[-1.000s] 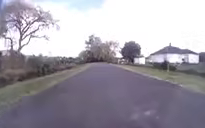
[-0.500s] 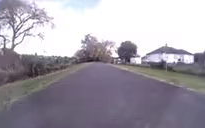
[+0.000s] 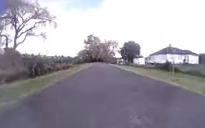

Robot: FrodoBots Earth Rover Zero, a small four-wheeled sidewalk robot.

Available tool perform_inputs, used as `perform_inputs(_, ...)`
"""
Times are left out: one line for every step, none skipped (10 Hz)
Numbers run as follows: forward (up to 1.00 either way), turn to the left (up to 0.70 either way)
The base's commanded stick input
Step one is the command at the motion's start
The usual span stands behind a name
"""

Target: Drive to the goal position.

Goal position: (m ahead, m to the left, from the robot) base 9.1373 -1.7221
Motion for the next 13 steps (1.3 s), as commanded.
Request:
perform_inputs(0.85, 0.00)
perform_inputs(0.85, 0.00)
perform_inputs(0.85, 0.00)
perform_inputs(0.85, 0.00)
perform_inputs(0.85, -0.16)
perform_inputs(0.85, -0.34)
perform_inputs(0.85, -0.34)
perform_inputs(0.85, -0.34)
perform_inputs(0.85, -0.34)
perform_inputs(0.85, -0.34)
perform_inputs(0.85, -0.30)
perform_inputs(0.85, -0.21)
perform_inputs(0.85, -0.10)
